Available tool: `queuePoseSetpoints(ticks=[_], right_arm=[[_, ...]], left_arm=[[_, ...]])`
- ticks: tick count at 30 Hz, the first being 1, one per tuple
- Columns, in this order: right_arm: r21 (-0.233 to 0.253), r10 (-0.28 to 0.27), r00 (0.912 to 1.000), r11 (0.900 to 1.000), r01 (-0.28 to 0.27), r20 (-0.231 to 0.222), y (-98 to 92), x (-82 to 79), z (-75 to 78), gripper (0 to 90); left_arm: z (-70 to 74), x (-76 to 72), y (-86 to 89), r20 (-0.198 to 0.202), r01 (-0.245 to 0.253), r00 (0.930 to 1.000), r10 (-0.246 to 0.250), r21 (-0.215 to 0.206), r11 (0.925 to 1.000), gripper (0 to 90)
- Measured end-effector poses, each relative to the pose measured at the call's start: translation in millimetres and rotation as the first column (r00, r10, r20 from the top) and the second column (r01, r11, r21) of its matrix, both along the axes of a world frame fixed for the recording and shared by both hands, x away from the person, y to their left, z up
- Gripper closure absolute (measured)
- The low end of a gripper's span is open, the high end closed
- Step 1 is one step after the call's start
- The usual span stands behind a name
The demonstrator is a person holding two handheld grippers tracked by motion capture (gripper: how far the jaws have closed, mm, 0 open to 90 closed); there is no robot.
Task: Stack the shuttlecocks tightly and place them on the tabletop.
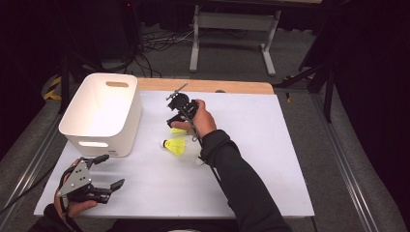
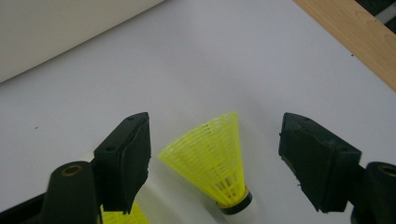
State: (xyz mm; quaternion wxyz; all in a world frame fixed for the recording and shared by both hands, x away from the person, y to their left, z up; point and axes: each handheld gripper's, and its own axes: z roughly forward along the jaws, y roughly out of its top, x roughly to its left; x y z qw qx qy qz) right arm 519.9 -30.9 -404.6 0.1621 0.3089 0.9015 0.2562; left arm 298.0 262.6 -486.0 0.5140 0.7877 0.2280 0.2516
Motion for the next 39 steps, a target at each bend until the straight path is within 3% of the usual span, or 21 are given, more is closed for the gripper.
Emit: queuePoseSetpoints(ticks=[2, 9, 10, 11, 14, 16, 17, 18, 19, 20, 26, 32, 39], right_arm=[[0.001, -0.006, 0.9999, 1.000, 0.007, -0.013, 2.0, 2.4, -1.5, 26.6], [-0.079, -0.054, 0.9965, 0.996, 0.049, -0.063, 14.9, 17.0, -18.5, 30.4], [-0.081, -0.061, 0.9959, 0.995, 0.055, -0.067, 15.1, 18.0, -19.8, 32.1], [-0.087, -0.070, 0.9943, 0.994, 0.063, -0.081, 15.1, 20.5, -22.7, 39.7], [-0.097, -0.067, 0.9936, 0.994, 0.058, -0.091, 15.5, 21.3, -24.9, 43.5], [-0.103, -0.068, 0.9935, 0.993, 0.058, -0.091, 16.4, 21.5, -26.0, 51.5], [-0.122, -0.060, 0.9951, 0.991, 0.050, -0.079, 17.4, 21.3, -25.6, 58.8], [-0.122, -0.060, 0.9951, 0.991, 0.050, -0.079, 17.4, 21.3, -25.6, 58.8], [-0.133, -0.058, 0.9959, 0.990, 0.048, -0.069, 17.9, 21.2, -25.3, 65.0], [-0.133, -0.058, 0.9959, 0.990, 0.048, -0.069, 17.9, 21.2, -25.3, 65.0], [-0.178, -0.046, 0.9989, 0.983, 0.043, -0.012, 16.7, 20.2, -18.3, 85.6], [-0.192, -0.032, 0.9992, 0.981, 0.036, 0.024, 10.9, 19.4, -10.4, 89.6], [-0.128, -0.035, 0.9972, 0.991, 0.043, 0.066, -3.9, 16.1, 5.8, 90.0]], left_arm=[[0.3, -0.2, 0.0, 0.001, 0.000, 1.0000, 0.000, 0.002, 1.0000, 7.8], [-0.9, 0.5, -0.7, -0.005, 0.012, 0.9999, -0.012, 0.003, 0.9999, 8.0], [-1.0, 0.7, -1.1, -0.007, 0.013, 0.9999, -0.013, 0.003, 0.9999, 8.0], [-1.3, 1.0, -1.9, -0.007, 0.016, 0.9999, -0.016, 0.005, 0.9999, 8.2], [-1.8, 1.2, -2.8, -0.013, 0.017, 0.9998, -0.017, 0.002, 0.9999, 8.3], [-1.9, 1.6, -3.2, -0.016, 0.017, 0.9997, -0.017, 0.001, 0.9998, 8.5], [-1.9, 1.9, -3.3, -0.015, 0.017, 0.9997, -0.017, 0.004, 0.9998, 8.6], [-1.9, 2.0, -3.4, -0.013, 0.017, 0.9998, -0.017, 0.007, 0.9998, 8.6], [-1.9, 2.0, -3.6, -0.014, 0.017, 0.9998, -0.016, 0.008, 0.9998, 8.8], [-1.9, 2.0, -3.6, -0.013, 0.016, 0.9998, -0.016, 0.011, 0.9998, 8.8], [-2.4, 2.4, -3.9, -0.015, 0.015, 0.9998, -0.014, 0.017, 0.9998, 9.2], [-2.8, 2.5, -4.2, -0.021, 0.015, 0.9997, -0.014, 0.016, 0.9998, 9.4], [-2.8, 3.2, -4.2, -0.020, 0.011, 0.9997, -0.011, 0.021, 0.9997, 9.5]])
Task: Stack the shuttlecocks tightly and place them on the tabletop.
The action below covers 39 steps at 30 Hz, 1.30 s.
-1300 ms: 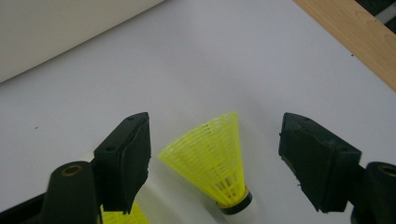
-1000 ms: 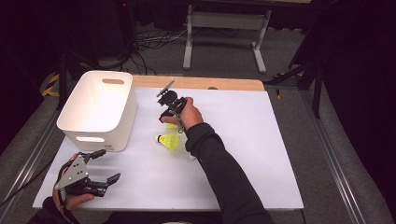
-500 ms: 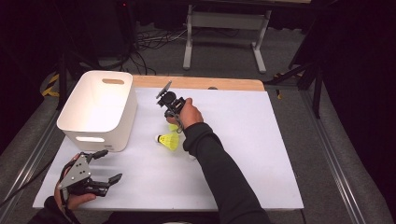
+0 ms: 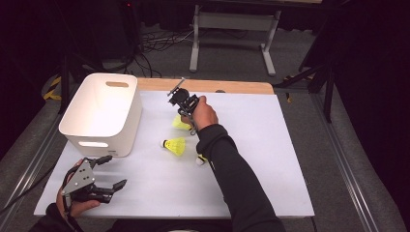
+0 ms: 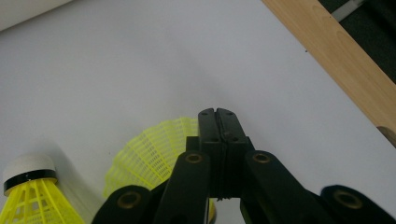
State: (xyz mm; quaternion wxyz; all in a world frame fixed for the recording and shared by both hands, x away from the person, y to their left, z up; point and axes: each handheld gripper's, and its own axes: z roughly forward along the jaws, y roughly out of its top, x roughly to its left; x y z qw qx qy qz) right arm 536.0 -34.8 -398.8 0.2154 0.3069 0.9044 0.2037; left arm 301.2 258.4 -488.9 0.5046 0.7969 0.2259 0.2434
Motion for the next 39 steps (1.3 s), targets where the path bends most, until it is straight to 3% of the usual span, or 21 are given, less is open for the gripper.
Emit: queuePoseSetpoints(ticks=[5, 6, 10, 11, 13, 17, 19, 23, 28, 32, 34, 35, 36, 37, 39], right_arm=[[0.040, -0.006, 0.9996, 0.999, 0.005, 0.029, -9.0, -2.1, 6.0, 90.0], [0.077, -0.012, 0.9985, 0.997, 0.008, 0.053, -14.4, -4.7, 10.7, 90.0], [0.124, -0.009, 0.9966, 0.992, -0.001, 0.082, -20.6, -10.2, 18.2, 90.0], [0.165, -0.010, 0.9952, 0.986, -0.006, 0.097, -26.4, -16.0, 24.7, 90.0], [0.176, -0.009, 0.9949, 0.984, -0.009, 0.101, -28.7, -18.2, 27.1, 90.0], [0.243, 0.000, 0.9917, 0.969, -0.032, 0.129, -41.4, -36.4, 39.5, 90.0], [0.289, 0.014, 0.9897, 0.956, -0.055, 0.143, -50.3, -51.5, 47.6, 90.0], [0.320, 0.032, 0.9859, 0.944, -0.084, 0.164, -61.4, -67.9, 53.7, 90.0], [0.399, 0.055, 0.9821, 0.908, -0.124, 0.180, -82.8, -98.4, 60.4, 90.0], [0.446, 0.089, 0.9798, 0.880, -0.162, 0.179, -96.3, -126.4, 56.0, 90.0], [0.452, 0.099, 0.9789, 0.875, -0.171, 0.179, -98.0, -132.4, 53.8, 90.0], [0.484, 0.115, 0.9787, 0.855, -0.185, 0.170, -102.2, -144.7, 47.8, 90.0], [0.484, 0.115, 0.9787, 0.855, -0.185, 0.170, -102.2, -144.7, 47.8, 90.0], [0.510, 0.130, 0.9775, 0.837, -0.198, 0.166, -105.3, -154.9, 42.6, 90.0], [0.531, 0.143, 0.9771, 0.822, -0.206, 0.158, -107.0, -163.1, 37.5, 90.0]], left_arm=[[0.1, -0.4, 0.4, -0.001, -0.002, 1.0000, 0.002, -0.001, 1.0000, 9.6], [0.0, -0.3, 0.4, -0.003, -0.004, 1.0000, 0.004, -0.003, 1.0000, 9.6], [0.0, -0.5, 0.3, -0.005, -0.006, 1.0000, 0.006, -0.011, 0.9999, 9.6], [0.1, -0.5, 0.5, -0.004, -0.006, 1.0000, 0.006, -0.012, 0.9999, 9.6], [0.4, -0.5, 1.1, 0.001, -0.007, 1.0000, 0.007, -0.009, 0.9999, 9.6], [0.4, -0.5, 1.4, -0.003, -0.010, 0.9999, 0.010, -0.009, 0.9999, 9.5], [0.5, -0.4, 1.2, 0.001, -0.014, 0.9999, 0.014, -0.008, 0.9999, 9.5], [0.5, -0.9, 0.6, -0.001, -0.016, 0.9999, 0.016, -0.009, 0.9998, 9.5], [0.6, -0.6, 0.7, -0.001, -0.023, 0.9997, 0.023, 0.000, 0.9997, 9.5], [0.7, -0.6, 0.9, -0.002, -0.027, 0.9996, 0.027, 0.000, 0.9996, 9.5], [0.8, -0.7, 1.0, -0.002, -0.029, 0.9996, 0.029, 0.000, 0.9996, 9.5], [0.8, -0.7, 0.9, -0.001, -0.030, 0.9995, 0.030, 0.001, 0.9995, 9.5], [0.9, -0.7, 0.9, -0.001, -0.031, 0.9995, 0.031, 0.001, 0.9995, 9.5], [0.9, -0.7, 0.8, -0.002, -0.031, 0.9995, 0.031, 0.001, 0.9995, 9.6], [0.7, -0.8, 0.5, -0.002, -0.033, 0.9995, 0.033, 0.004, 0.9995, 9.6]])
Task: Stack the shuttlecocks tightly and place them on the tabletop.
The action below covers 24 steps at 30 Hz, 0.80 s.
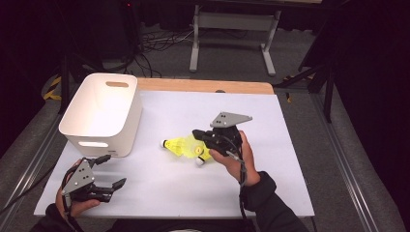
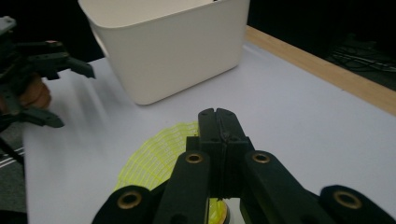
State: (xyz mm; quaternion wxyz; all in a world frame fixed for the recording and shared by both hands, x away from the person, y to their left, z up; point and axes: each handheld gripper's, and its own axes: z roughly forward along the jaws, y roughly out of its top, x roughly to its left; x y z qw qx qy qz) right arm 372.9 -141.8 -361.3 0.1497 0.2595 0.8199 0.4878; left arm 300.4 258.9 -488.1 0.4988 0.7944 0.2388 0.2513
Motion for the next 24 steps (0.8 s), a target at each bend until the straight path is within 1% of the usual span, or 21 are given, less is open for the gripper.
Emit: queuePoseSetpoints(ticks=[1, 3, 5, 7, 8, 12, 14, 15, 16, 17, 20, 22, 23, 24], right_arm=[[0.000, 0.000, 1.0000, 1.000, 0.000, 0.000, 0.0, 0.0, 0.0, 90.0], [0.016, 0.016, 0.9999, 1.000, -0.016, 0.001, -1.2, -9.8, -6.2, 90.0], [0.035, 0.032, 0.9994, 0.999, -0.031, -0.010, -1.6, -15.4, -12.3, 90.0], [0.042, 0.049, 0.9986, 0.998, -0.048, -0.023, -0.9, -21.3, -21.7, 90.0], [0.056, 0.064, 0.9975, 0.996, -0.062, -0.030, -1.0, -23.8, -27.4, 90.0], [0.086, 0.097, 0.9931, 0.992, -0.091, -0.067, -2.9, -28.6, -45.9, 90.0], [0.076, 0.108, 0.9905, 0.992, -0.102, -0.084, -4.7, -30.3, -58.3, 90.0], [0.076, 0.112, 0.9898, 0.991, -0.106, -0.088, -5.3, -30.3, -60.7, 90.0], [0.061, 0.116, 0.9874, 0.992, -0.110, -0.108, -7.6, -30.6, -68.4, 90.0], [0.066, 0.123, 0.9862, 0.991, -0.116, -0.111, -8.7, -31.0, -70.2, 90.0], [0.051, 0.118, 0.9866, 0.992, -0.113, -0.112, -11.6, -32.3, -74.4, 90.0], [0.053, 0.110, 0.9860, 0.993, -0.104, -0.125, -16.2, -32.2, -79.3, 90.0], [0.069, 0.113, 0.9852, 0.992, -0.104, -0.129, -19.1, -31.9, -80.4, 90.0], [0.068, 0.105, 0.9861, 0.993, -0.096, -0.129, -23.8, -32.0, -80.0, 89.7]], left_arm=[[0.0, 0.0, 0.0, 0.000, 0.000, 1.0000, 0.000, 0.000, 1.0000, 9.6], [0.0, -0.1, 0.0, 0.000, 0.000, 1.0000, 0.000, 0.001, 1.0000, 9.6], [0.0, 0.0, 0.1, -0.001, -0.002, 1.0000, 0.002, 0.000, 1.0000, 9.6], [0.1, -0.3, 0.1, 0.001, -0.001, 1.0000, 0.001, 0.001, 1.0000, 9.7], [0.1, -0.4, 0.1, 0.001, -0.002, 1.0000, 0.002, 0.002, 1.0000, 9.7], [0.0, -0.3, 0.4, 0.000, -0.002, 1.0000, 0.002, 0.003, 1.0000, 9.6], [-0.1, -0.2, 0.4, -0.001, -0.001, 1.0000, 0.001, 0.002, 1.0000, 9.7], [0.0, 0.0, 0.2, 0.000, -0.001, 1.0000, 0.001, 0.004, 1.0000, 9.7], [0.0, 0.0, 0.1, -0.001, 0.000, 1.0000, 0.000, 0.005, 1.0000, 9.7], [-0.1, -0.1, -0.1, -0.001, 0.000, 1.0000, 0.000, 0.005, 1.0000, 9.6], [0.0, -0.1, 0.2, 0.000, -0.001, 1.0000, 0.001, 0.006, 1.0000, 9.7], [-0.4, 0.2, -0.1, -0.004, -0.002, 1.0000, 0.002, 0.004, 1.0000, 9.7], [-0.5, 0.1, -0.3, -0.005, 0.000, 1.0000, 0.000, 0.004, 1.0000, 9.7], [-0.5, 0.0, -0.4, -0.004, 0.000, 1.0000, 0.000, 0.006, 1.0000, 9.7]])
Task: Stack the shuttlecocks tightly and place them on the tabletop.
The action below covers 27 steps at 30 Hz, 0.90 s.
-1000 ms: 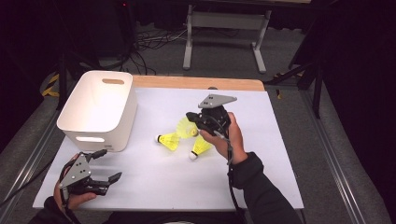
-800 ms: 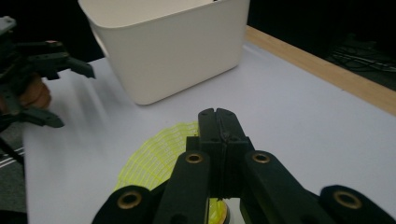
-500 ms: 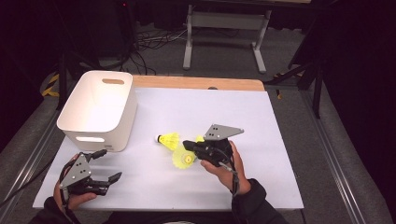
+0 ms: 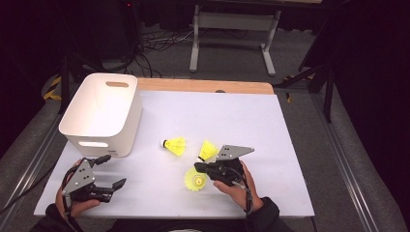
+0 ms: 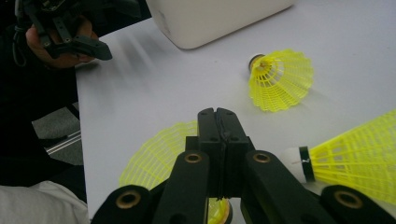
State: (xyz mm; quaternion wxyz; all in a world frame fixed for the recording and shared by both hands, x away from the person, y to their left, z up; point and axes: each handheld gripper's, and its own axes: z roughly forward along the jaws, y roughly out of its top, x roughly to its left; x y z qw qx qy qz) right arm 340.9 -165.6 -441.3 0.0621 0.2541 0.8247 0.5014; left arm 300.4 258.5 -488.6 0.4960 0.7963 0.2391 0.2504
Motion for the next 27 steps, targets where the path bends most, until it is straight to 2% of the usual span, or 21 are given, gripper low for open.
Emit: queuePoseSetpoints(ticks=[3, 5, 8, 10, 15, 17, 23, 27], right_arm=[[-0.007, 0.001, 1.0000, 1.000, -0.001, 0.002, -3.9, -0.6, 0.3, 88.4], [-0.031, -0.009, 0.9999, 0.999, 0.009, 0.011, -10.2, -1.6, -1.1, 86.8], [-0.051, -0.012, 0.9999, 0.999, 0.012, 0.000, -17.8, -1.0, -4.6, 83.3], [-0.083, -0.012, 0.9999, 0.996, 0.012, 0.009, -25.1, -1.0, -8.9, 80.6], [-0.114, -0.027, 0.9996, 0.993, 0.027, 0.001, -38.4, 1.5, -16.9, 76.7], [-0.142, -0.031, 0.9995, 0.989, 0.031, 0.006, -43.0, 2.1, -19.9, 73.7], [-0.179, -0.040, 0.9991, 0.983, 0.037, -0.015, -54.5, 3.2, -29.2, 68.1], [-0.192, -0.046, 0.9989, 0.980, 0.044, -0.010, -57.2, 2.9, -30.9, 65.4]], left_arm=[[0.0, -0.1, 0.0, 0.000, -0.001, 1.0000, 0.001, 0.001, 1.0000, 9.7], [0.0, 0.1, 0.3, 0.000, -0.001, 1.0000, 0.001, -0.001, 1.0000, 9.7], [0.1, 0.2, 0.6, 0.001, -0.001, 1.0000, 0.001, 0.000, 1.0000, 9.6], [0.1, 0.0, 0.4, 0.003, -0.001, 1.0000, 0.001, -0.001, 1.0000, 9.6], [-0.1, 0.0, -0.3, 0.000, 0.001, 1.0000, -0.001, 0.002, 1.0000, 9.6], [-0.3, -0.1, -0.5, 0.003, 0.001, 1.0000, -0.001, 0.005, 1.0000, 9.6], [-0.8, 0.1, -1.0, 0.000, 0.006, 1.0000, -0.006, 0.008, 1.0000, 9.6], [-0.8, 0.2, -1.1, -0.001, 0.006, 1.0000, -0.006, 0.008, 1.0000, 9.7]])
